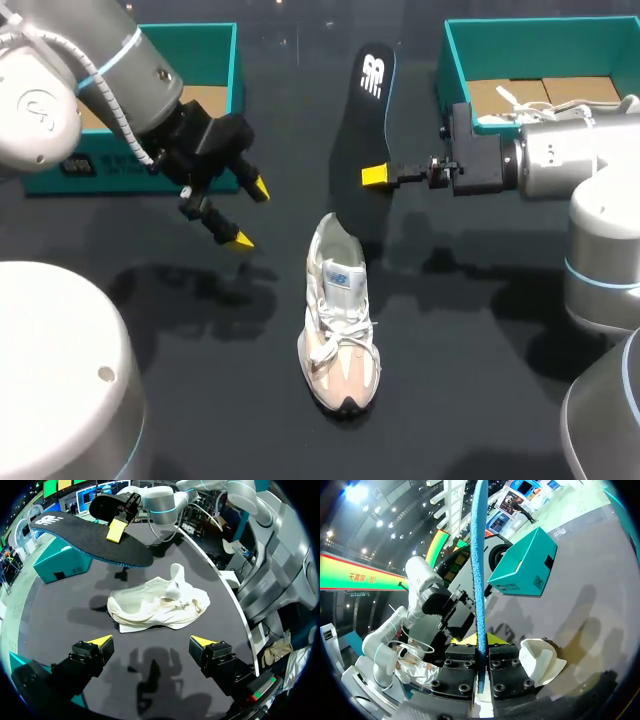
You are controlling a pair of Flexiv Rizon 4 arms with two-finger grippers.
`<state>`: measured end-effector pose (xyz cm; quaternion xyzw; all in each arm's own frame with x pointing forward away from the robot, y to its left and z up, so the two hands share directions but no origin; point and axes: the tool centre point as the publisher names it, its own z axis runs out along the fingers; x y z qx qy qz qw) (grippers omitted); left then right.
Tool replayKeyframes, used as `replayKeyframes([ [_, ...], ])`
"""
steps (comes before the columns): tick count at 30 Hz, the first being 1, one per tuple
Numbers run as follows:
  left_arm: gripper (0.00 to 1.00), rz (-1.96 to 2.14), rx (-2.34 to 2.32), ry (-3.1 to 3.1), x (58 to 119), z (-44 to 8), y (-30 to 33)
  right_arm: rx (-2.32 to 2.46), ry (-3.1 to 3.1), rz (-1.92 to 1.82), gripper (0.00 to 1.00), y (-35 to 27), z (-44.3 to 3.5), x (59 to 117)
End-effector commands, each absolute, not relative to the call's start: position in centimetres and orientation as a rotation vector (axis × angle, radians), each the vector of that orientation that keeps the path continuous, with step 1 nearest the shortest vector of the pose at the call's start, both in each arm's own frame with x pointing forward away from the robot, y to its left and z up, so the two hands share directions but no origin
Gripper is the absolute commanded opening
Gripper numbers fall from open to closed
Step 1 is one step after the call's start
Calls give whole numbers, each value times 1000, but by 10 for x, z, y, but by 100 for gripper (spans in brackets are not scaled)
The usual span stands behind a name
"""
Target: Take the shoe out of the shoebox, open the shoe tongue, remove and reinsert the insole, then place the shoe into the shoebox
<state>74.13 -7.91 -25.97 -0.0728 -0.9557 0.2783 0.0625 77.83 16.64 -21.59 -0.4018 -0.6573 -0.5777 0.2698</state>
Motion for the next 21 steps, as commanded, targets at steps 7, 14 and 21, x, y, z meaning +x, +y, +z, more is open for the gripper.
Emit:
replayKeyframes([
  [7,100,821,-187,-2944,739,-273,-91,-1063,-1758,-1591,0,170,-225,778],
  [14,100,762,-165,-2995,734,-299,-100,-946,-1763,-1696,0,181,-240,777],
  [21,100,746,-160,-3010,735,-307,-106,-865,-1788,-1784,0,186,-248,777],
])
